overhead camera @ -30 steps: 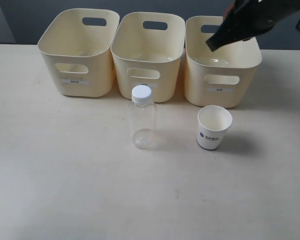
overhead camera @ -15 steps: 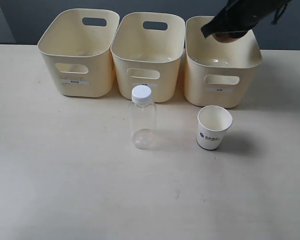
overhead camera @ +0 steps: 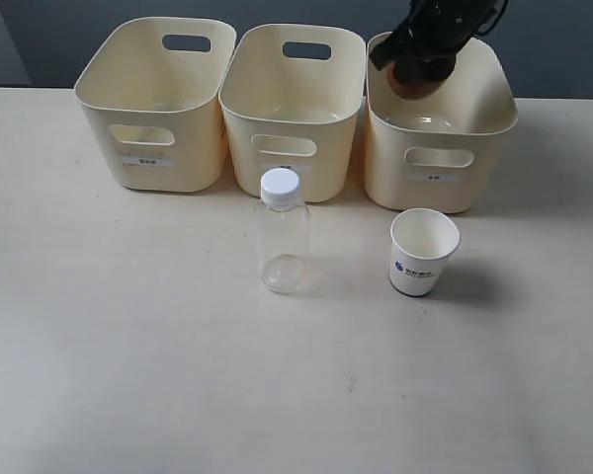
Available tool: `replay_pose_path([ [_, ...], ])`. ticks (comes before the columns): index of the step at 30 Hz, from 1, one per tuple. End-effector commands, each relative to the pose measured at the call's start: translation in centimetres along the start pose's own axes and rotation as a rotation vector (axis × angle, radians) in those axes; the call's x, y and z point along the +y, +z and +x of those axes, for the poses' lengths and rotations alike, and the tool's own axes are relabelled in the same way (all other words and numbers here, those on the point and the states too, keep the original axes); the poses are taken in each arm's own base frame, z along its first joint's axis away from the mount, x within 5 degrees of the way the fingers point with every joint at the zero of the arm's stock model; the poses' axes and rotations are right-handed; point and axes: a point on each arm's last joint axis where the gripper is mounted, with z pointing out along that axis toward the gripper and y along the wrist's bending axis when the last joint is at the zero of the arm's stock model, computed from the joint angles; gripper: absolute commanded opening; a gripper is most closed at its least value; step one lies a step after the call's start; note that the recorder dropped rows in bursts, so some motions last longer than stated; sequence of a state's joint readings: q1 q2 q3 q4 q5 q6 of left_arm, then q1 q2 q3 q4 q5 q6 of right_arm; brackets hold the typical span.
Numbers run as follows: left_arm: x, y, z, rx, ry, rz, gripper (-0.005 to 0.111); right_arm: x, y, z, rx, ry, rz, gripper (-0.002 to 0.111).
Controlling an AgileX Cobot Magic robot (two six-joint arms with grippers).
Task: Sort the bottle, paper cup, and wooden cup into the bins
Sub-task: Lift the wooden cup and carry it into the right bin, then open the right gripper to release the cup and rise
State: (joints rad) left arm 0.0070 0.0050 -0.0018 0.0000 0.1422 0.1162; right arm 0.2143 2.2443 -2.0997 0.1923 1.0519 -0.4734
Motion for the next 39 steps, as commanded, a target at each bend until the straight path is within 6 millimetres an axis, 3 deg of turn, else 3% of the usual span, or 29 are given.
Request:
replay_pose_path([
  [1, 0.0, 0.0, 0.0, -0.01, -0.001, -0.002, 0.0, -1.4, 1.1, 0.3, 0.073, 0.007, -0.018, -0.001],
  [9, 0.0, 0.0, 0.0, -0.01, -0.001, -0.002, 0.0, -2.1, 3.6, 1.2, 0.142, -0.006, -0.003, -0.001],
  [19, 0.0, 0.0, 0.0, -0.01, -0.001, -0.002, 0.0, -2.2, 4.4, 1.3, 0.13, -0.002, -0.002, 0.001],
  [27, 0.0, 0.0, 0.0, -0.01, -0.001, -0.002, 0.0, -2.1, 4.4, 1.3, 0.133, 0.0, -0.008, 0.046],
  [36, 0.0, 0.0, 0.0, -0.01, -0.001, -0.002, 0.0, -2.0, 4.2, 0.9, 0.1, 0.003, -0.016, 0.049],
  [39, 0.0, 0.0, 0.0, -0.01, -0.001, -0.002, 0.0, -2.0, 3.0, 0.6, 0.082, -0.013, -0.009, 0.049],
])
